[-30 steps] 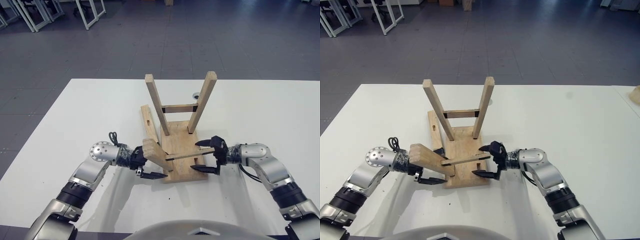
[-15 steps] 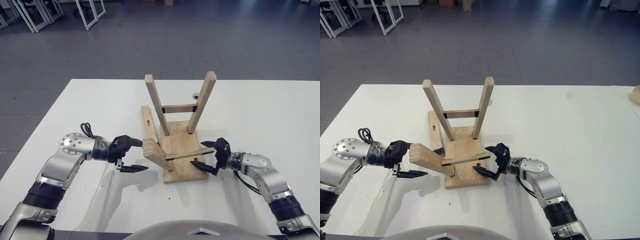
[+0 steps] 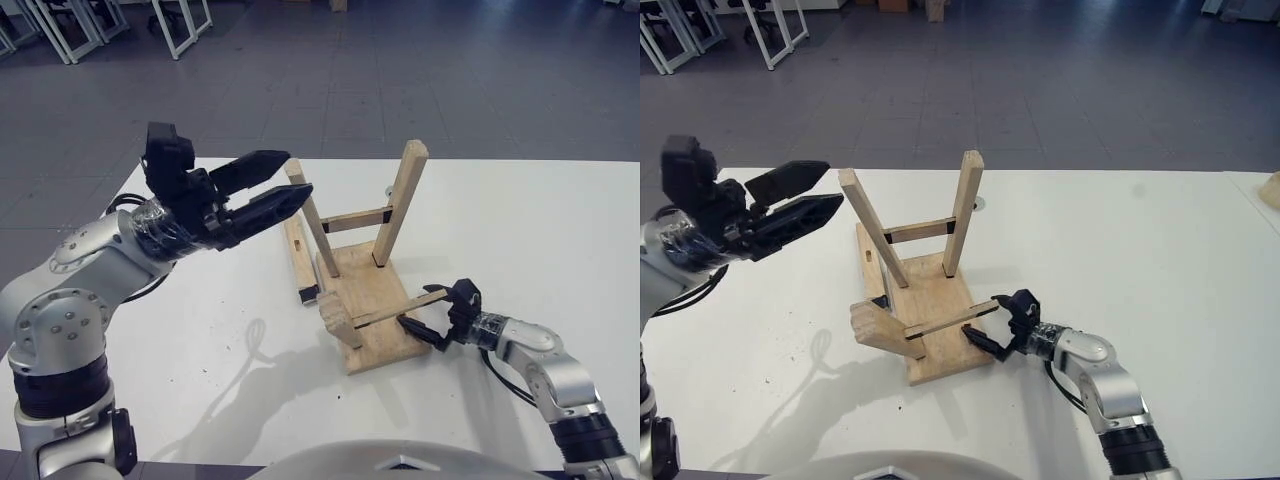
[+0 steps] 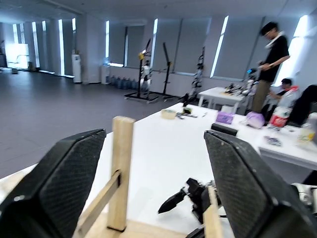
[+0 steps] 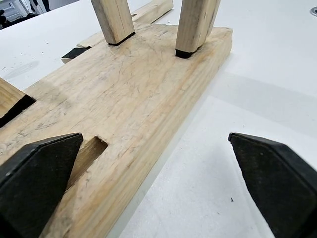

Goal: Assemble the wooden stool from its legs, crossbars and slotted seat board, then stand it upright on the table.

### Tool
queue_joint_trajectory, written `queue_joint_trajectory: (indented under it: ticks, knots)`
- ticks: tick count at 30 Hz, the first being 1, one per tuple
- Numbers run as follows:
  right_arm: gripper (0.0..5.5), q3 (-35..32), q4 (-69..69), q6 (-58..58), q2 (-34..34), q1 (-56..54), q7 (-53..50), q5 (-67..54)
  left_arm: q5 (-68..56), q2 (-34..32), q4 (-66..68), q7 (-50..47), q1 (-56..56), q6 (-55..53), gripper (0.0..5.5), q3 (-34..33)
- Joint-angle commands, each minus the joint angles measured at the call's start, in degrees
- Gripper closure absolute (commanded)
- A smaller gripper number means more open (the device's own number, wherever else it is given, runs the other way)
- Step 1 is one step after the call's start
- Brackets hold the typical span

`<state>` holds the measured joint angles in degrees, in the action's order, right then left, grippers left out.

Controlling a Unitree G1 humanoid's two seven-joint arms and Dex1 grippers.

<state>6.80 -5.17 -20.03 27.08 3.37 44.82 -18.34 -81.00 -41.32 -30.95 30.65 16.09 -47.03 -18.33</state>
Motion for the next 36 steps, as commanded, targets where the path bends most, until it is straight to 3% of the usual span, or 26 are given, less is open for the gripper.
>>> queue_joint_trajectory:
  ticks: [1, 6, 11, 17, 24, 36]
  knots:
    - [0.0, 2.35, 2.48, -1.27, -1.52, -0.15, -3.05, 3.27, -14.71, -0.82, -4.23, -8.78, 2.63, -0.33, 2.03, 2.71]
    - [0.0, 2.61, 2.28, -3.57, -1.17, -1.83, -8.39, 6.55, -22.91, -2.03, -5.38, -15.73, 4.72, 1.71, 2.03, 5.11]
    - [0.0, -2.29, -20.41, -21.26, -2.41, -0.75, -16.32, 0.31, -21.07, -1.1, -6.7, -19.16, 4.46, 3.79, 2.03, 7.07]
    - [0.0, -5.01, -32.78, -32.5, -1.76, 2.49, -20.66, -3.16, -19.35, -1.08, -7.75, -21.4, 2.71, 5.95, 2.03, 6.95]
    - [0.0, -3.92, -34.47, -39.21, -0.88, 7.1, -23.37, -3.13, -18.51, -1.75, -7.35, -20.2, 1.48, 6.7, 2.03, 5.67]
    - [0.0, -0.7, -27.95, -38.92, 1.02, 5.96, -26.44, 2.07, -16.16, -1.44, -7.99, -19.83, 0.88, 7.05, 2.03, 6.64]
